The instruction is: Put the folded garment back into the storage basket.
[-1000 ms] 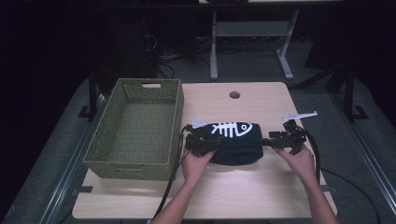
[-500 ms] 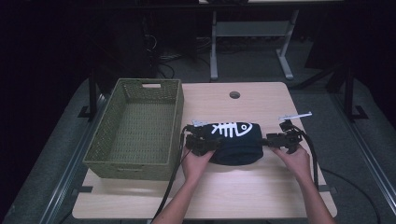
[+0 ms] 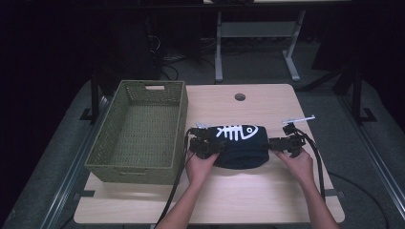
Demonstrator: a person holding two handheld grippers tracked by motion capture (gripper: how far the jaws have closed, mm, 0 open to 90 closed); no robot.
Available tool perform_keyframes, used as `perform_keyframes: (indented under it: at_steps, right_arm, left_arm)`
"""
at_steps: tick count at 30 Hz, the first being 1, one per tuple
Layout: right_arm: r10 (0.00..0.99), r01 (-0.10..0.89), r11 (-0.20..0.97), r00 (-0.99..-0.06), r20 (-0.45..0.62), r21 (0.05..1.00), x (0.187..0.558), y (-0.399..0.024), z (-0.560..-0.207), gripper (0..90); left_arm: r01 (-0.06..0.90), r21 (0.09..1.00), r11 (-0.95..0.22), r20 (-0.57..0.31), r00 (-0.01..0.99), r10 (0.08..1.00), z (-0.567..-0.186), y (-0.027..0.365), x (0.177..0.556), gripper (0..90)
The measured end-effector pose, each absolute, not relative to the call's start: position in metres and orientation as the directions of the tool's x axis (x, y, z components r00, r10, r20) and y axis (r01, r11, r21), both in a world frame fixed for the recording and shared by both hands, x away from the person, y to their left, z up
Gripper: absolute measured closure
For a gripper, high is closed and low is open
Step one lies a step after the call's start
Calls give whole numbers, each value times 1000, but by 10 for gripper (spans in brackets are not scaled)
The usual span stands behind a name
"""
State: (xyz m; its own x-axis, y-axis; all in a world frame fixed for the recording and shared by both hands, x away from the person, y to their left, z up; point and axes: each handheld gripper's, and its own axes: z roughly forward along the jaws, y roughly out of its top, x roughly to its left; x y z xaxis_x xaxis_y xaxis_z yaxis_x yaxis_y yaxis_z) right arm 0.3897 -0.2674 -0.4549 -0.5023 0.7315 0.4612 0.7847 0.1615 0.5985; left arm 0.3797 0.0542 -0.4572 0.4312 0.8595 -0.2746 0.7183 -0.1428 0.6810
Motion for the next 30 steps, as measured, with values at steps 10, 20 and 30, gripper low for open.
perform_keyframes:
  at_steps: [10,20,30]
  right_arm:
    - [742,817,158,-469,479,554,395,-257,-466,342]
    - [760,810,172,-471,448,560,393,-247,-468,448]
    - [769,808,185,-473,429,559,392,-240,-467,599]
  left_arm:
    - [741,657,-138,-302,426,853,-461,54,382,197]
    - [753,644,-132,-273,388,880,-461,57,378,154]
    - [761,637,-125,-316,405,858,-464,52,378,349]
